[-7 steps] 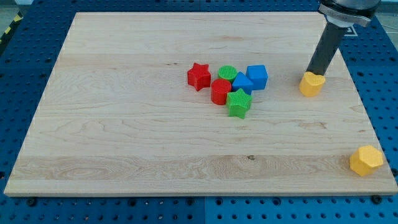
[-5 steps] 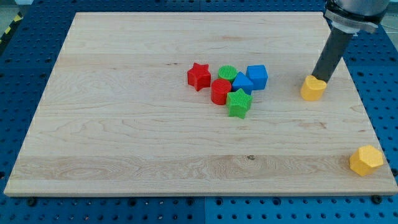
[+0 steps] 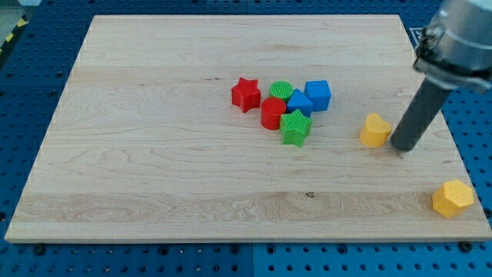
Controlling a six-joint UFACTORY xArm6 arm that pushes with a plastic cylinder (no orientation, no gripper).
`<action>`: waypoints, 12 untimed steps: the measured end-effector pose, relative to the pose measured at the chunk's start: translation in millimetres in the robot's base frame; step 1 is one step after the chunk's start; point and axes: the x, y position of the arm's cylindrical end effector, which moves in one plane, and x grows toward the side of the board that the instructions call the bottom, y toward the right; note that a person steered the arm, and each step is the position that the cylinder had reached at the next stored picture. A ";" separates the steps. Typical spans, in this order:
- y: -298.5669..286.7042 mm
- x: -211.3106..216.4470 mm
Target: Push the yellow heart into the blue triangle
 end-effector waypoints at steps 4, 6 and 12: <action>38.1 24.8; -0.8 -14.2; -56.9 -25.4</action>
